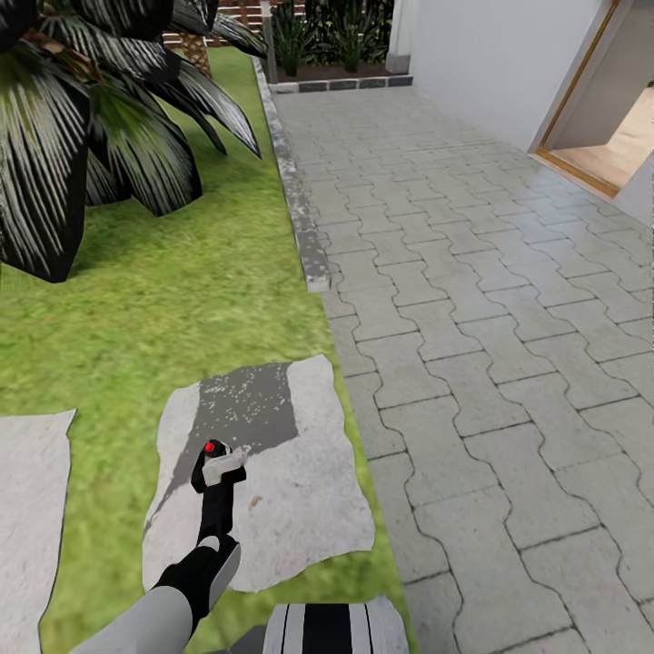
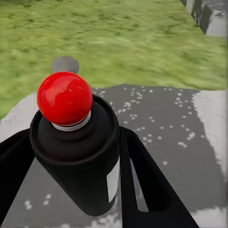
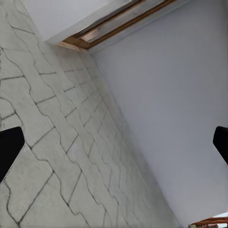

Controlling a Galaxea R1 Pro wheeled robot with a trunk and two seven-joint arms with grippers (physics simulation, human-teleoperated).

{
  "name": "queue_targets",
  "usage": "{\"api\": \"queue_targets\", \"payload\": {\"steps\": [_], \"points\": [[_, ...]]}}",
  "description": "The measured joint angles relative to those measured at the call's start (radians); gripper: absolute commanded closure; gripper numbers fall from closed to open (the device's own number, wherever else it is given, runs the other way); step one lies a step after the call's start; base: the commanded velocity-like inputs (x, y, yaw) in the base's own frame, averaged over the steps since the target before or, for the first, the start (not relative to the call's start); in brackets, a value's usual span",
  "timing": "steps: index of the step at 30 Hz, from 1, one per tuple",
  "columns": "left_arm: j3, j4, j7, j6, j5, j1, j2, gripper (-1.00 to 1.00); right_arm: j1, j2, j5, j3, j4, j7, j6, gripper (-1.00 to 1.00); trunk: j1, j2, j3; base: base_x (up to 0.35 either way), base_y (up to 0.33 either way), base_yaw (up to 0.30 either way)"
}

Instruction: In the garden, pick up the pesticide atomizer on the floor and spray pesticide onto both trees until each tree trunk is fully covered.

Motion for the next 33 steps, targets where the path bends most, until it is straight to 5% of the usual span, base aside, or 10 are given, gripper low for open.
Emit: {"api": "queue_targets", "payload": {"steps": [28,33], "points": [[0.001,0.000,0.000,0.000,0.000,0.000,0.000,1.00,0.000,0.003,-0.001,0.000,-0.007,0.000,0.000,-1.00,-0.013,0.007,0.108,0.000,0.000,0.000],[0.002,0.005,0.000,0.001,-0.001,0.000,-0.016,1.00,0.000,0.010,0.000,0.000,-0.011,0.000,0.000,-1.00,-0.015,0.008,0.128,0.000,0.000,0.000]]}}
